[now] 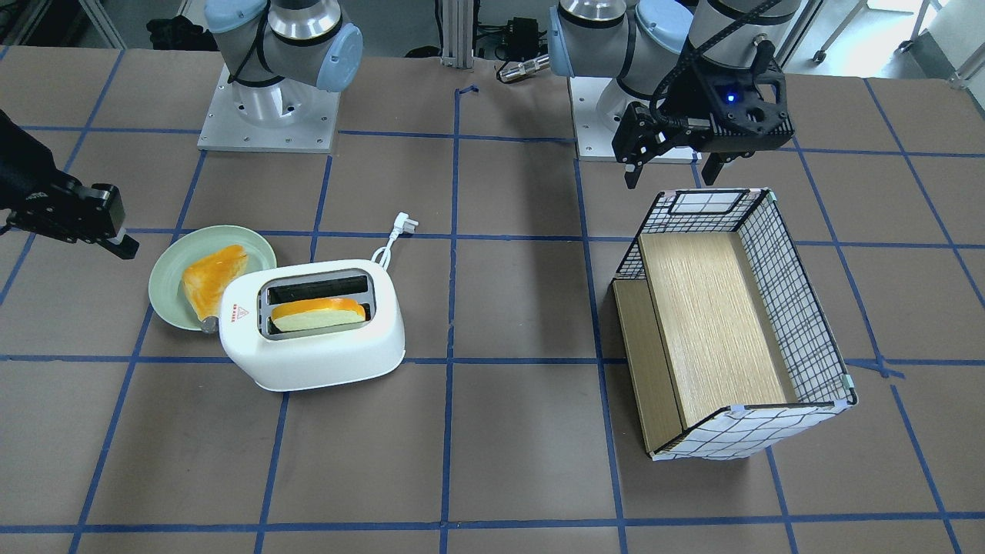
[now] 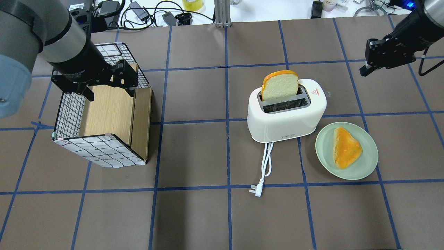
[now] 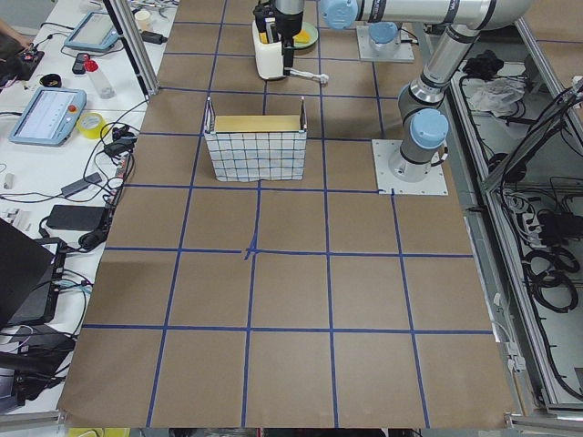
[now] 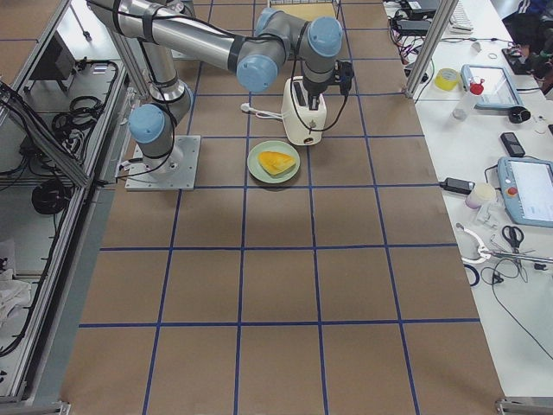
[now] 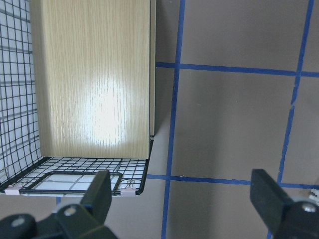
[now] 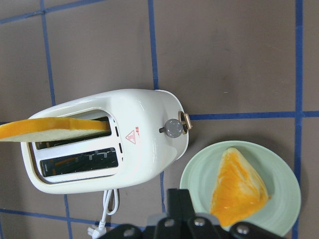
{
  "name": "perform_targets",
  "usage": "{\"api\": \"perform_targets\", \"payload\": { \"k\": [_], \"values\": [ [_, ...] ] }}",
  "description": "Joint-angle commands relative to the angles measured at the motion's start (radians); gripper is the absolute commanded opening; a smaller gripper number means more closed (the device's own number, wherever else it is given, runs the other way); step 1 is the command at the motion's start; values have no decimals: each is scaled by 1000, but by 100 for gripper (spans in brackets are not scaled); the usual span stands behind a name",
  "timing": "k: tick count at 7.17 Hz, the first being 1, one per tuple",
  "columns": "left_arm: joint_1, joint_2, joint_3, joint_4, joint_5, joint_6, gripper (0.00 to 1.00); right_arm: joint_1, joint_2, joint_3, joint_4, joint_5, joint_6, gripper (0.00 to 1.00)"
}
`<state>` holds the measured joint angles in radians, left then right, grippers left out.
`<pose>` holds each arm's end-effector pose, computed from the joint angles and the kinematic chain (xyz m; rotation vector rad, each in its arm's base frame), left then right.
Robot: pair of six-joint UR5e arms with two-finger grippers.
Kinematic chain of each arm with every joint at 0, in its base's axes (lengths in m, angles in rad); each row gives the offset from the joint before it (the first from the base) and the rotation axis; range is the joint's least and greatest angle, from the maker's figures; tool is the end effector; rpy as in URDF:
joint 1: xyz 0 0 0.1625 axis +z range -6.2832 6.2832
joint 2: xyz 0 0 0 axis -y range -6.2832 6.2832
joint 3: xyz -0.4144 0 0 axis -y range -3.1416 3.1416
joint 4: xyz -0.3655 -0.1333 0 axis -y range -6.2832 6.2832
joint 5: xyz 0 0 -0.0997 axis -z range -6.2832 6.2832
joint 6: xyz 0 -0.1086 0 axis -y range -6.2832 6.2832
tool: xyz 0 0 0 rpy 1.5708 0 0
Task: Press toaster with right arm
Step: 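Lift the right gripper up and away from the toaster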
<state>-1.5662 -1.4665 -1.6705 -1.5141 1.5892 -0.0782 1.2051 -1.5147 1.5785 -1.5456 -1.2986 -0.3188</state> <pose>-0.1293 -0.4291 0.4741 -0.1302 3.1213 -0.0968 -0.0192 -0.5045 0.4399 0.0844 2.8544 -0.0115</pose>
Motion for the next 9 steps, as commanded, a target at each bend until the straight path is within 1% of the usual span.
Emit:
{"api": "perform_targets", "payload": {
  "k": [1,2,3,4,5,6,7,8,9],
  "values": [
    [0,0,0,0,-2,0,100,57,-41,-73,85,-141,62,0],
    [0,0,0,0,0,0,100,104,-57,-78,99,-181,114,0],
    [0,0,0,0,0,0,100,161,-58,-87,98,-191,154,0],
    [0,0,0,0,0,0,100,231,-49,-92,91,-221,266,0],
    [0,0,0,0,0,0,100,297,-36,-94,82,-220,318,0],
    [0,0,0,0,-2,0,100,322,-35,-94,69,-220,373,0],
    [0,0,0,0,-2,0,100,324,-29,-95,67,-218,374,0],
    [0,0,0,0,-2,0,100,324,-30,-95,56,-223,377,5],
    [0,0,0,0,0,0,100,326,-32,-94,55,-264,382,35]
  ]
}}
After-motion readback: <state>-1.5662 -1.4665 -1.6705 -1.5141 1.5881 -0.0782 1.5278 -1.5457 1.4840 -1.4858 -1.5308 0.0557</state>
